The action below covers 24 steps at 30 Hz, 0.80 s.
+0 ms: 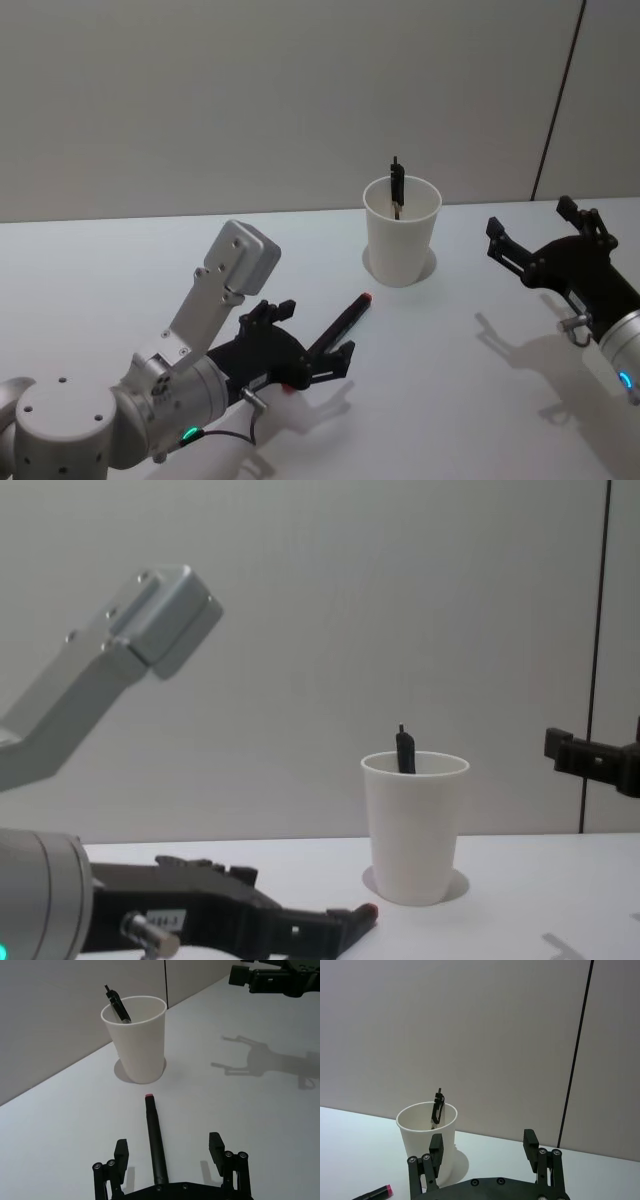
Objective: Place the pen into the pen holder.
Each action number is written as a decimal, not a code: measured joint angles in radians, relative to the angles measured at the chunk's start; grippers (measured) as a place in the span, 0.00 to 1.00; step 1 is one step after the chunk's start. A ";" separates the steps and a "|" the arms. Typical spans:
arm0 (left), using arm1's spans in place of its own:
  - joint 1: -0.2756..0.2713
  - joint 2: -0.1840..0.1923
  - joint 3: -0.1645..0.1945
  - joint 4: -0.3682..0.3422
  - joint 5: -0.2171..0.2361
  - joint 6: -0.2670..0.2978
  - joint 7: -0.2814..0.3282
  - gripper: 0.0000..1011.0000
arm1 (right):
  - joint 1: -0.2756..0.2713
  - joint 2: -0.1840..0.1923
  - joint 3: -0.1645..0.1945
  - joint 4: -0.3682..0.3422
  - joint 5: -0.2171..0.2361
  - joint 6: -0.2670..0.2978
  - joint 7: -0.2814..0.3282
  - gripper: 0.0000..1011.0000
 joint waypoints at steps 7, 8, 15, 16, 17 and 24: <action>0.000 -0.006 0.006 0.003 0.003 0.046 -0.002 0.99 | 0.000 0.000 0.000 0.000 0.000 0.000 0.000 0.99; -0.001 -0.009 0.008 0.006 0.005 0.054 -0.002 0.99 | 0.000 0.000 0.000 0.000 0.000 0.000 0.000 0.99; -0.005 -0.023 0.013 0.021 0.013 0.084 0.008 0.99 | 0.000 0.000 0.000 0.000 0.000 0.000 0.000 0.99; -0.006 -0.025 0.014 0.023 0.013 0.086 0.010 0.99 | 0.000 0.000 0.000 0.000 0.000 0.000 0.000 0.99; -0.006 -0.027 0.014 0.025 0.014 0.090 0.013 0.99 | 0.000 0.000 0.000 0.000 0.000 0.000 0.000 0.99; -0.012 -0.047 0.019 0.045 0.018 0.108 0.036 0.99 | 0.000 0.000 0.000 0.000 0.000 0.000 0.000 0.99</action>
